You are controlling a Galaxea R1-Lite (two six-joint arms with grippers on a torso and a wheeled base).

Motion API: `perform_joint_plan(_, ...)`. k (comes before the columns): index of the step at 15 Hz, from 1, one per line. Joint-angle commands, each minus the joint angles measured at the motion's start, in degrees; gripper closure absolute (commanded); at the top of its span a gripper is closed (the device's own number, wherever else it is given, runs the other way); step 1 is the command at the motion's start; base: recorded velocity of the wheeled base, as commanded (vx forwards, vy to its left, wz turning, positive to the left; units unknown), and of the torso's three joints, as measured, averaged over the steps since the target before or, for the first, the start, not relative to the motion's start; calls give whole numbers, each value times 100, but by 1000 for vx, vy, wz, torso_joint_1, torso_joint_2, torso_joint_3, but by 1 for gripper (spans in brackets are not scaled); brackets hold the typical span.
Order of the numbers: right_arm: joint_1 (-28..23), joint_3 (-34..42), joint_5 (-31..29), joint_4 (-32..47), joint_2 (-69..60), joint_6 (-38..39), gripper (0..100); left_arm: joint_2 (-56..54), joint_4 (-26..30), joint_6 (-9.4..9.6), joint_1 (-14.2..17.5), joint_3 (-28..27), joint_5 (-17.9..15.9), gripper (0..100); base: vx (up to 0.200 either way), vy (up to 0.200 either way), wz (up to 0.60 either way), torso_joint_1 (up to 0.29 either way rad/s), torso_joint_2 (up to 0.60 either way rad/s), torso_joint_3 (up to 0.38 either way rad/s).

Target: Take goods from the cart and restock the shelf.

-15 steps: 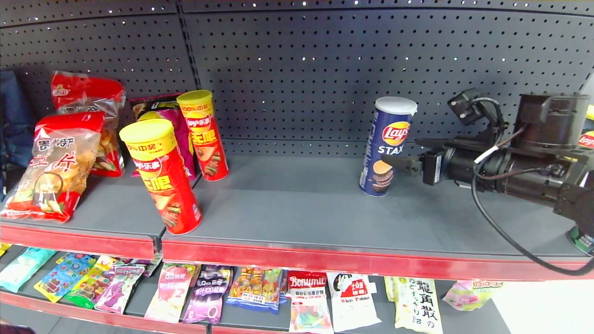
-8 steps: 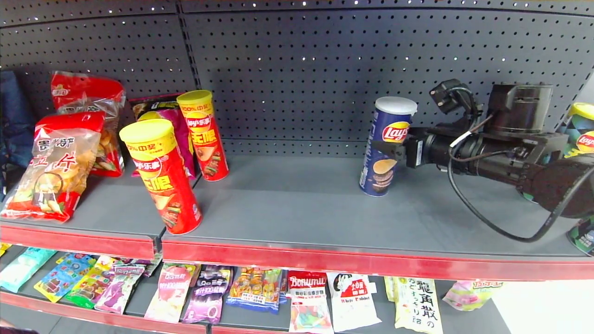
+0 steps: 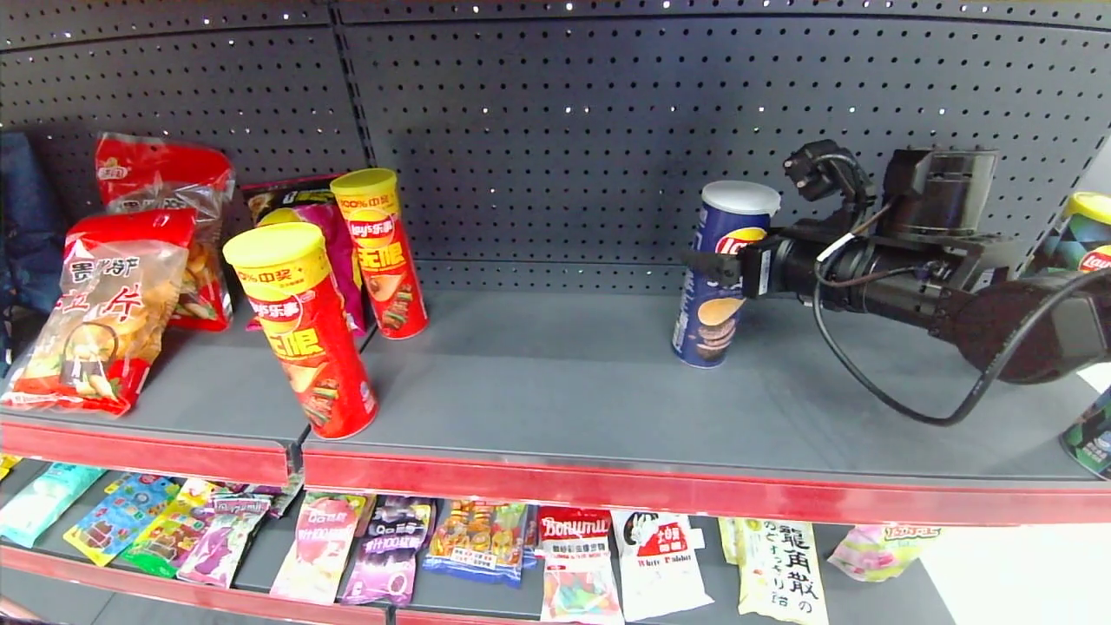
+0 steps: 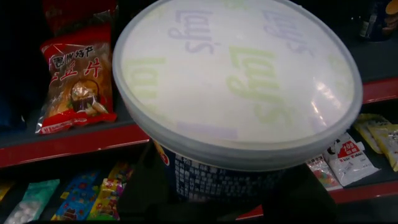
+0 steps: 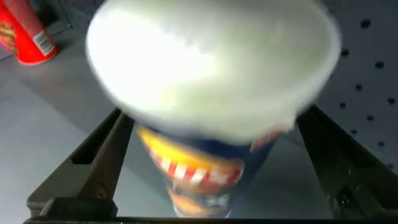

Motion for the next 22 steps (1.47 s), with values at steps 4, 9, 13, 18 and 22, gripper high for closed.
perform_joint_plan(4,17,-158,19,-14,229,-11,100,-38,-1,1,0,30,4,100,0,0,0,0,0,0)
perform_joint_plan(9,316,-53,-60,-5,89,-11,100,-100,-1,1,0,30,13,100,0,0,0,0,0,0)
perform_joint_plan(13,861,395,-991,4,-579,86,100,-100,-1,1,0,38,13,100,0,0,0,0,0,0)
perform_joint_plan(18,1098,1318,-1554,4,-1335,95,100,-91,-1,1,-9,30,4,100,0,0,0,0,0,0)
perform_joint_plan(22,1362,1591,-2046,-5,-1520,174,100,-109,-1,1,0,38,-5,100,0,0,0,0,0,0)
